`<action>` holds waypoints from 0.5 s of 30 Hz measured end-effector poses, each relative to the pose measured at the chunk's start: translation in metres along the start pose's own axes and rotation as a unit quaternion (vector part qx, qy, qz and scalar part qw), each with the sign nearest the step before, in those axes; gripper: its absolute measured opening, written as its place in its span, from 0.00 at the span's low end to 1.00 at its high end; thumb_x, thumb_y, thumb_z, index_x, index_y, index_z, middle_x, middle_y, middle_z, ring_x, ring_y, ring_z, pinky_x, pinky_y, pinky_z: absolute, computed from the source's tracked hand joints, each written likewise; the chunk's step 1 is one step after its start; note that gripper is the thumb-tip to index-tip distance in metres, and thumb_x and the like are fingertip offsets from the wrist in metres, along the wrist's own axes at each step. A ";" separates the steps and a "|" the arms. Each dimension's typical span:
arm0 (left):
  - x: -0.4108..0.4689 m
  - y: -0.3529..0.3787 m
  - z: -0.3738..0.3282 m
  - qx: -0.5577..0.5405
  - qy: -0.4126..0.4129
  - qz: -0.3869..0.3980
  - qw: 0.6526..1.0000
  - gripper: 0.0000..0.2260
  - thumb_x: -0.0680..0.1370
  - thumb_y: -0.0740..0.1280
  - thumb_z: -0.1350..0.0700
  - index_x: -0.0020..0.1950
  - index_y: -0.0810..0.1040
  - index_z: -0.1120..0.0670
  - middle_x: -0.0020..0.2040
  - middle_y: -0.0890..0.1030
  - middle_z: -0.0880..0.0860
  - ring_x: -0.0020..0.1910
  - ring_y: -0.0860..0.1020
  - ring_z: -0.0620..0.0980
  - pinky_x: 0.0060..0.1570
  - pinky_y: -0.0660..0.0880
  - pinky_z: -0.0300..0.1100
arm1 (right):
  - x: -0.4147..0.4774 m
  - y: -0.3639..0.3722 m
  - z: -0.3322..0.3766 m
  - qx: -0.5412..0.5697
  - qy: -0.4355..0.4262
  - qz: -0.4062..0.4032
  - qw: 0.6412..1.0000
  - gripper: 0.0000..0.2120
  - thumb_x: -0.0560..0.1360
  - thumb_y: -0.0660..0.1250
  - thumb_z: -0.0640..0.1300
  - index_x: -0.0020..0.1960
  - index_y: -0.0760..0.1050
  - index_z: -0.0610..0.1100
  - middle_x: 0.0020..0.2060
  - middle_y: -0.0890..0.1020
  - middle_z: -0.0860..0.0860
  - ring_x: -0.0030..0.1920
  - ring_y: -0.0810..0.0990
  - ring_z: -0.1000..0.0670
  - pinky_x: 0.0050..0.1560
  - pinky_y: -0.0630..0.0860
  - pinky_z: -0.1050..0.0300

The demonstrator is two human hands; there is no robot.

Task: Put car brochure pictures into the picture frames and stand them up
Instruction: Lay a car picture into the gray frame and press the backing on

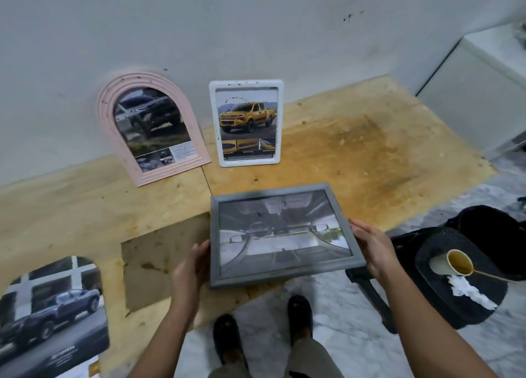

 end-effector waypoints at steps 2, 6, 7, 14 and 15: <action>-0.006 0.001 0.011 -0.024 -0.018 -0.008 1.000 0.16 0.81 0.58 0.50 0.60 0.77 0.59 0.56 0.81 0.52 0.56 0.79 0.50 0.53 0.73 0.46 | 0.010 0.006 0.003 -0.044 -0.006 0.016 0.999 0.12 0.78 0.62 0.35 0.59 0.76 0.38 0.48 0.82 0.44 0.43 0.80 0.45 0.40 0.77 0.53; -0.016 0.007 0.018 -0.038 -0.031 -0.006 0.999 0.21 0.82 0.55 0.49 0.70 0.69 0.61 0.65 0.75 0.51 0.64 0.73 0.49 0.65 0.67 0.48 | 0.028 0.020 0.011 -0.126 -0.031 0.037 0.991 0.12 0.77 0.62 0.34 0.59 0.77 0.37 0.53 0.81 0.43 0.48 0.80 0.44 0.43 0.77 0.54; -0.019 0.008 0.018 -0.040 -0.027 -0.011 0.999 0.20 0.82 0.55 0.50 0.70 0.69 0.60 0.65 0.75 0.52 0.63 0.74 0.49 0.65 0.68 0.49 | 0.030 0.024 0.014 -0.151 -0.046 0.044 0.986 0.12 0.77 0.62 0.32 0.59 0.76 0.37 0.54 0.81 0.44 0.50 0.79 0.45 0.46 0.77 0.54; -0.029 0.014 0.003 0.048 0.030 -0.045 0.997 0.09 0.81 0.59 0.52 0.55 0.78 0.50 0.46 0.81 0.44 0.46 0.79 0.40 0.38 0.75 0.28 | 0.033 0.040 0.020 -0.221 -0.123 0.028 0.967 0.17 0.76 0.61 0.29 0.64 0.74 0.37 0.58 0.79 0.43 0.55 0.77 0.47 0.62 0.73 0.51; -0.029 0.010 0.000 0.064 0.041 -0.057 0.995 0.09 0.81 0.59 0.52 0.55 0.79 0.50 0.46 0.81 0.44 0.46 0.79 0.40 0.38 0.74 0.27 | 0.035 0.043 0.021 -0.230 -0.130 0.025 0.964 0.18 0.76 0.61 0.29 0.64 0.74 0.38 0.59 0.79 0.44 0.57 0.77 0.47 0.63 0.73 0.49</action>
Point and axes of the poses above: each hand's wrist, its own x-axis towards the middle knuckle, its own y-axis out of the palm, z = x × y, the point moved 8 cm from there along x, towards the middle knuckle
